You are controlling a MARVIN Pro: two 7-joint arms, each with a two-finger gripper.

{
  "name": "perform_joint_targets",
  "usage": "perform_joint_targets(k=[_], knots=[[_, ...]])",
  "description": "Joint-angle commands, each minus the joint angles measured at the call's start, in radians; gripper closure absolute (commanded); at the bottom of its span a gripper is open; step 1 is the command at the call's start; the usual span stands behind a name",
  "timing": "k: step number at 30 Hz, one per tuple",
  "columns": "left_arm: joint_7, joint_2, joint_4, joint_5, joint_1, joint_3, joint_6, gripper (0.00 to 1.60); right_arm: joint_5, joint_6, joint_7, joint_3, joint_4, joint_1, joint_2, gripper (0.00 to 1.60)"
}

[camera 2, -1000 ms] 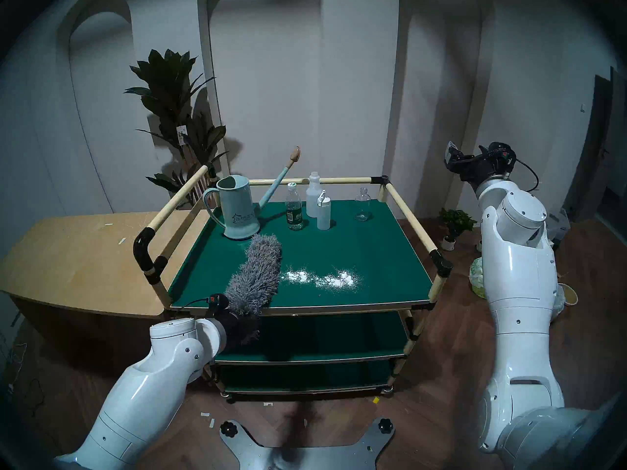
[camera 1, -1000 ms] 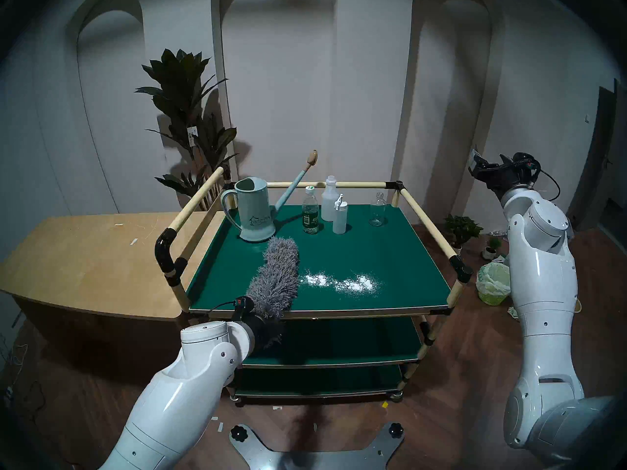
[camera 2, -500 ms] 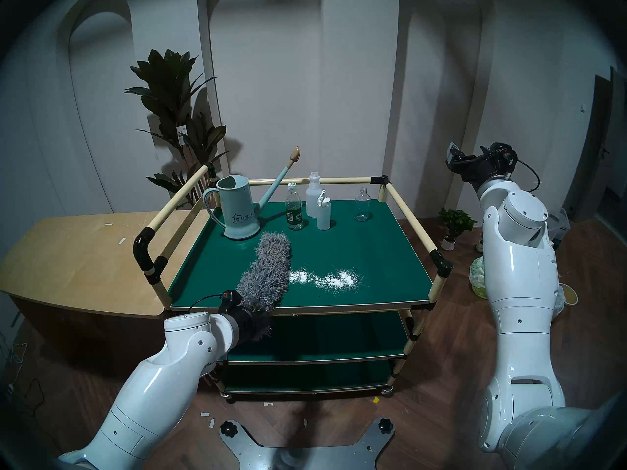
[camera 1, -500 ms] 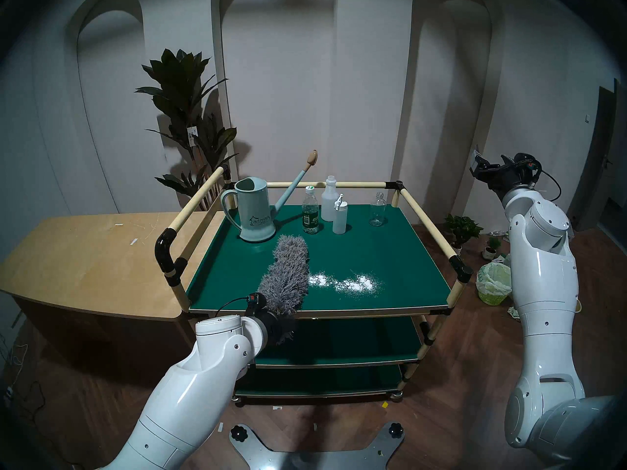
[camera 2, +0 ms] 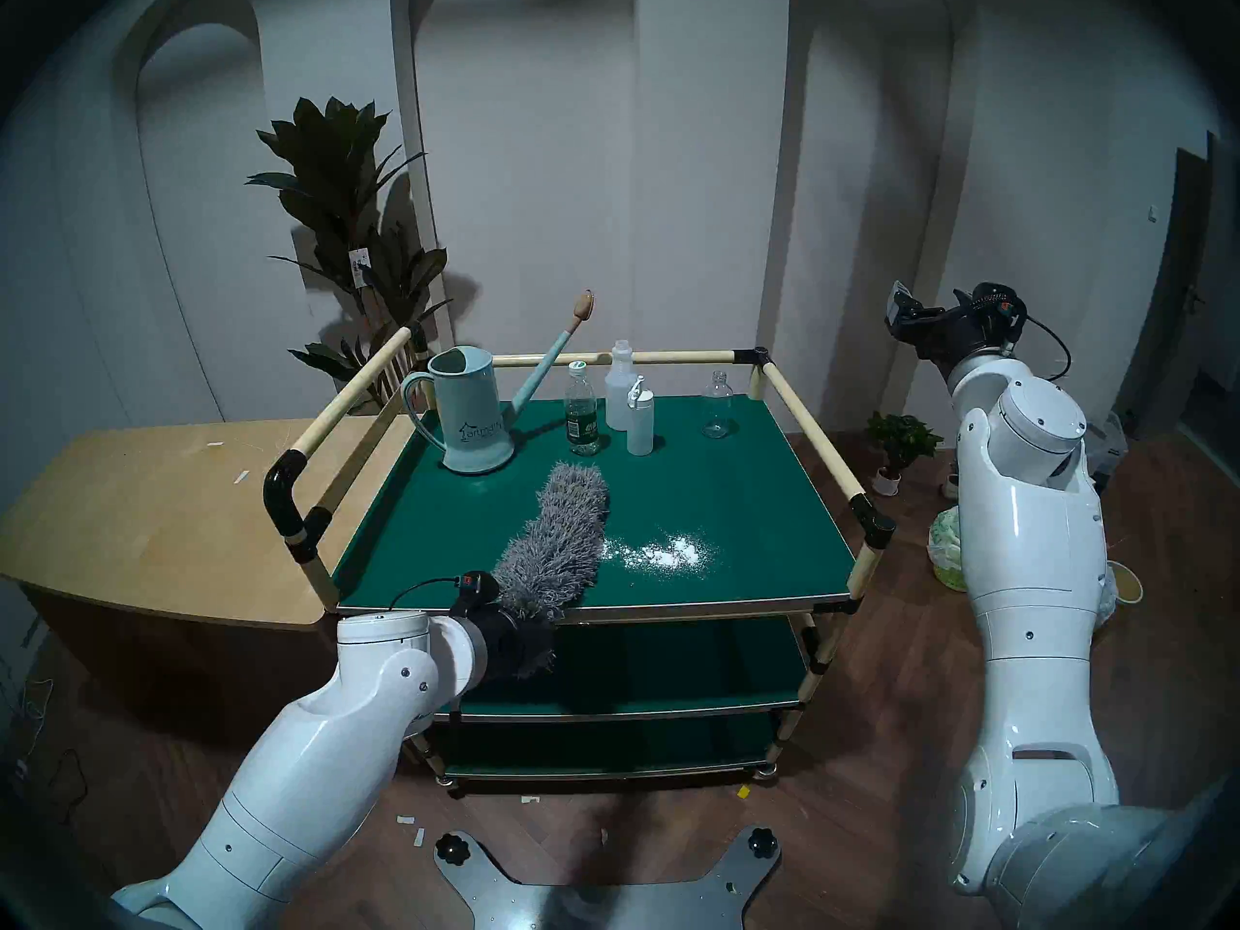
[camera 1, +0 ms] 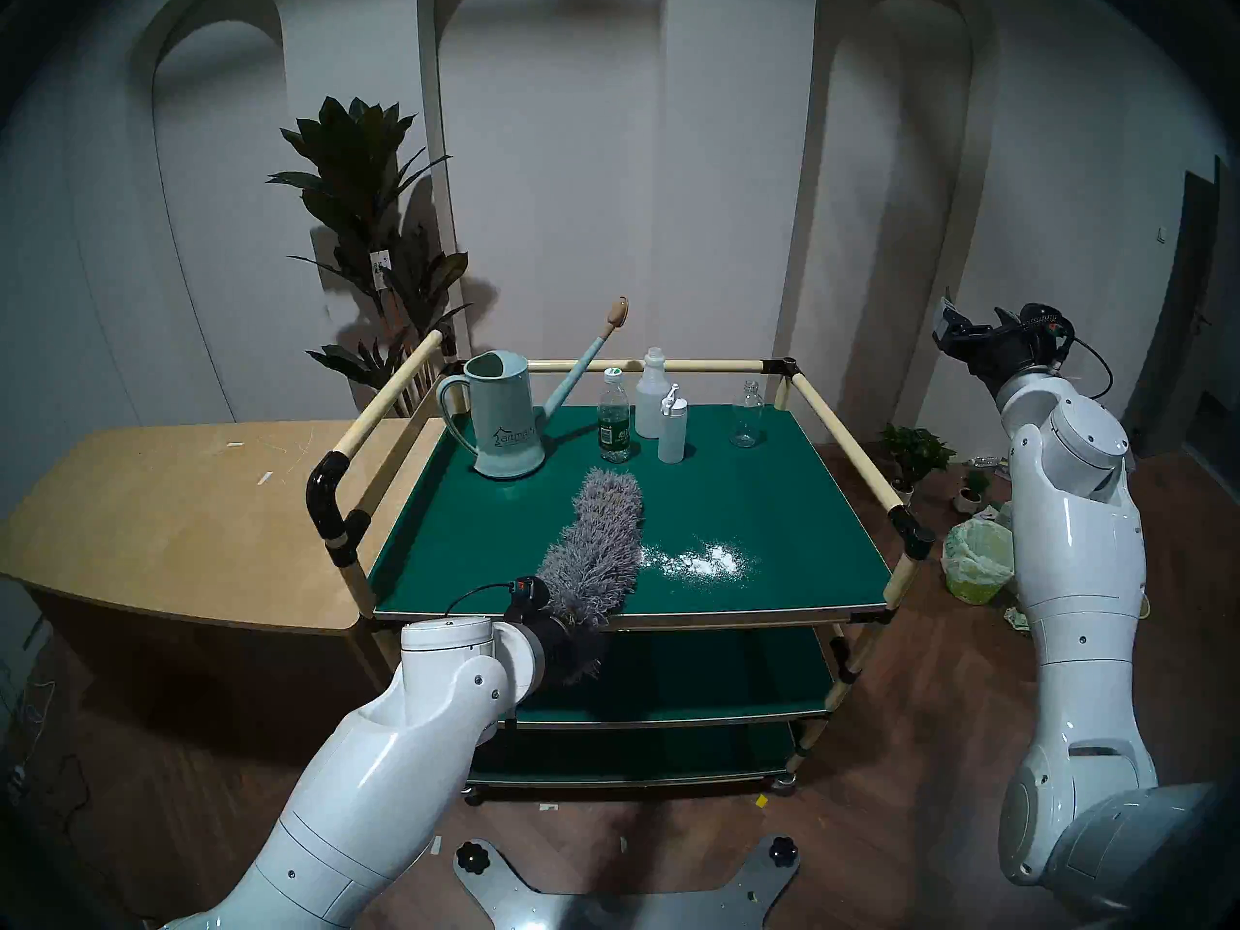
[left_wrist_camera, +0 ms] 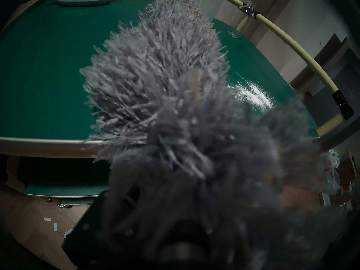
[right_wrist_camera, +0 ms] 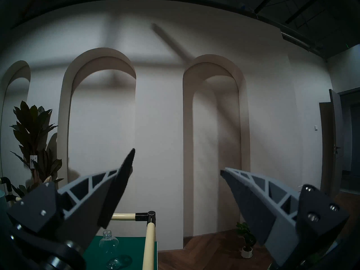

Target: Dust the shelf with the duster

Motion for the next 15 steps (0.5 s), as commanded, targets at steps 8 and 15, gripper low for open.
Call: perform_joint_targets(k=[8,15], knots=[[-0.040,-0.013,0.005,-0.001,-0.091,0.039,0.049,1.60,0.008,-0.007,0.008,0.024,-0.020,0.000,0.007,0.00],[-0.011,-0.062,0.045,0.005,-0.134,0.052,0.058,1.60,0.010,-0.011,0.011,0.035,-0.011,-0.007,0.009,0.00]])
